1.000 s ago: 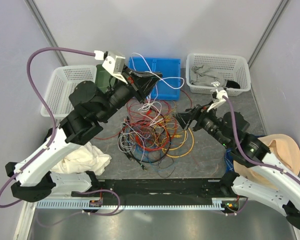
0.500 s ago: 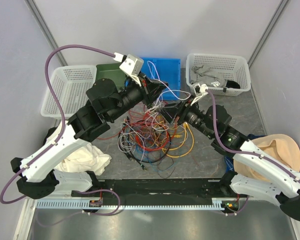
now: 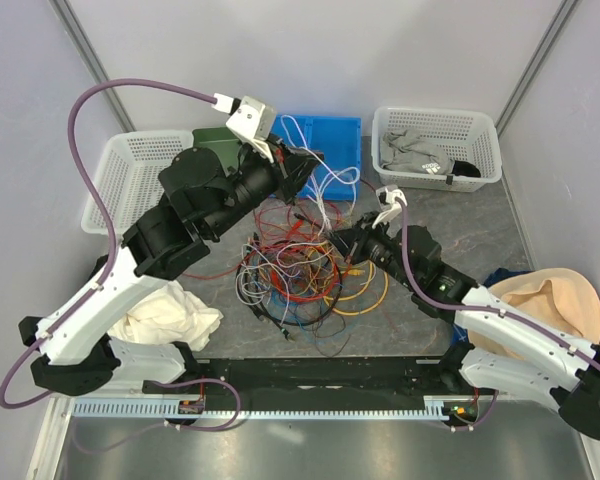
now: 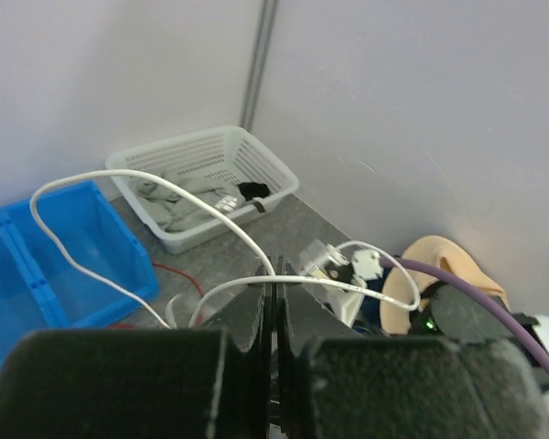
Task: Untangle the cables
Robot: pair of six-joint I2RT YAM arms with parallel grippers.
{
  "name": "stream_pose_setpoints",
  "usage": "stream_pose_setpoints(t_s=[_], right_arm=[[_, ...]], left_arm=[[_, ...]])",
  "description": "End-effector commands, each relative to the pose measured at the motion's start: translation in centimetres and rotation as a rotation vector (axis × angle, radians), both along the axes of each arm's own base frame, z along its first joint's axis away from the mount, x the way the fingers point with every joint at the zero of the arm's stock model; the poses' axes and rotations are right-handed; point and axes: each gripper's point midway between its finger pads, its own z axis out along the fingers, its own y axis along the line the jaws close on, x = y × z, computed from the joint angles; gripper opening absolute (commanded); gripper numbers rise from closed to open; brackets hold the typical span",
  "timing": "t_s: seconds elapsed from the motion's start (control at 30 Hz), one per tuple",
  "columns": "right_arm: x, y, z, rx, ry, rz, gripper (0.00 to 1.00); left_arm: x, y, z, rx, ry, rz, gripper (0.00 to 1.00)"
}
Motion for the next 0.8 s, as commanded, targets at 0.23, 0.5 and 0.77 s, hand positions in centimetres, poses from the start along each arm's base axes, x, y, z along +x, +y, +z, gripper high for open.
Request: stream_pose_setpoints(t_s=[0.23,0.5,0.77], right_arm=[[-1.3,-4.6,-16.1,-0.26,0.323,-0.176,0.0],[-2.6,-5.5,-20.5,-0.327,0.412,-0.172,0.2],[-2.2,-5.1,-15.9,-0.229,0.284,-0.145,0.64]], left_arm=[[-0.9,6.4,15.4,-0.213,-0.317,0.166,0.02],[-0.2,7.0,18.4,-0.203,-0.407,0.233,0.02],[1.0,5.6,17.1,-0.161,-0.394,0.24,0.02]])
